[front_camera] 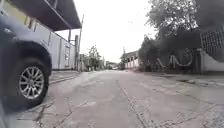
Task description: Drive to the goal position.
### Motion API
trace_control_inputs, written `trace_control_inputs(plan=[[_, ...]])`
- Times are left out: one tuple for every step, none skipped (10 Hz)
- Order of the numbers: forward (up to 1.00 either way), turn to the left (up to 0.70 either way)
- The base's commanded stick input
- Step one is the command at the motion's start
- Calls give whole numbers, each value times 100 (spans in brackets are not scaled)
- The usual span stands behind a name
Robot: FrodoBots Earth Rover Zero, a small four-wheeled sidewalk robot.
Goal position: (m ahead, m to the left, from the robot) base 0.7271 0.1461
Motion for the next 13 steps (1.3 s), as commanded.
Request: trace_control_inputs(plan=[[70, 0], [70, 0], [70, 0], [70, 0], [70, 0], [70, 0], [70, 0], [70, 0], [70, 0], [70, 0], [70, 0], [70, 0], [70, 0]])
